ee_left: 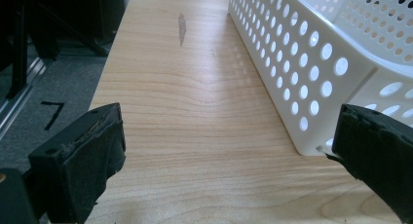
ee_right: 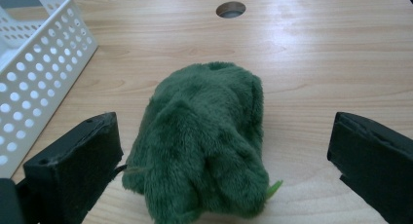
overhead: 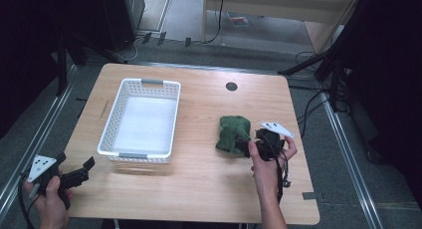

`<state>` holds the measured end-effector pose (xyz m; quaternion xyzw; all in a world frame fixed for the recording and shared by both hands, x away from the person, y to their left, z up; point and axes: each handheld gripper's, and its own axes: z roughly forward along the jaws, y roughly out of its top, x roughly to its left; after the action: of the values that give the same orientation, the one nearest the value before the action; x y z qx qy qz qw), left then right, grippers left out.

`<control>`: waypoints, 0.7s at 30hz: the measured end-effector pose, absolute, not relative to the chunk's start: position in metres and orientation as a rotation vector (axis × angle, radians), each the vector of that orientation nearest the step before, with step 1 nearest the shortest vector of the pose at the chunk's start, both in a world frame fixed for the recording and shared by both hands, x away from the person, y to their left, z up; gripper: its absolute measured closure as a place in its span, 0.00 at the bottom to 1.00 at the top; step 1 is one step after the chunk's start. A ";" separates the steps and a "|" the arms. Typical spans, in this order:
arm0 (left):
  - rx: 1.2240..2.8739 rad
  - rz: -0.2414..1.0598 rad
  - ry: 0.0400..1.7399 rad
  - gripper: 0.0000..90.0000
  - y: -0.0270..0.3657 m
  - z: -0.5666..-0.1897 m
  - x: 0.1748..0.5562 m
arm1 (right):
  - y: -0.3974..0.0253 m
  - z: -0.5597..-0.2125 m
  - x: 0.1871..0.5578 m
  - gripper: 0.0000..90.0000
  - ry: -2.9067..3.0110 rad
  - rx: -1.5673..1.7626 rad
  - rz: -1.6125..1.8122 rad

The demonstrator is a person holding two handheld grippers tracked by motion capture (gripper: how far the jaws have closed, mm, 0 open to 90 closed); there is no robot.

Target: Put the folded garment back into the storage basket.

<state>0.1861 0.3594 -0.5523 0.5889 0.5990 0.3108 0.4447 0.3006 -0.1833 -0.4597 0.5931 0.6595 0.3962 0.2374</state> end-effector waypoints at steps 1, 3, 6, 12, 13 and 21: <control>1.460 0.771 1.485 0.00 0.359 -0.552 0.186 | -0.182 -0.459 0.302 0.00 1.800 1.625 1.074; 1.461 0.771 1.483 0.00 0.359 -0.552 0.186 | -0.180 -0.458 0.304 0.00 1.786 1.630 1.062; 1.462 0.770 1.483 0.00 0.360 -0.552 0.186 | -0.176 -0.455 0.308 0.00 1.773 1.642 1.066; 1.460 0.770 1.483 0.00 0.360 -0.552 0.186 | -0.169 -0.451 0.317 0.00 1.764 1.656 1.074; 1.461 0.770 1.483 0.00 0.360 -0.552 0.186 | -0.167 -0.451 0.320 0.00 1.763 1.671 1.082; 1.460 0.773 1.482 0.00 0.359 -0.552 0.186 | -0.161 -0.456 0.333 0.00 1.782 1.705 1.062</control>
<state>0.1859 0.3594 -0.5523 0.5891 0.5981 0.3120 0.4447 0.3332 -0.1614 -0.4557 0.6186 0.6464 0.3853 0.2260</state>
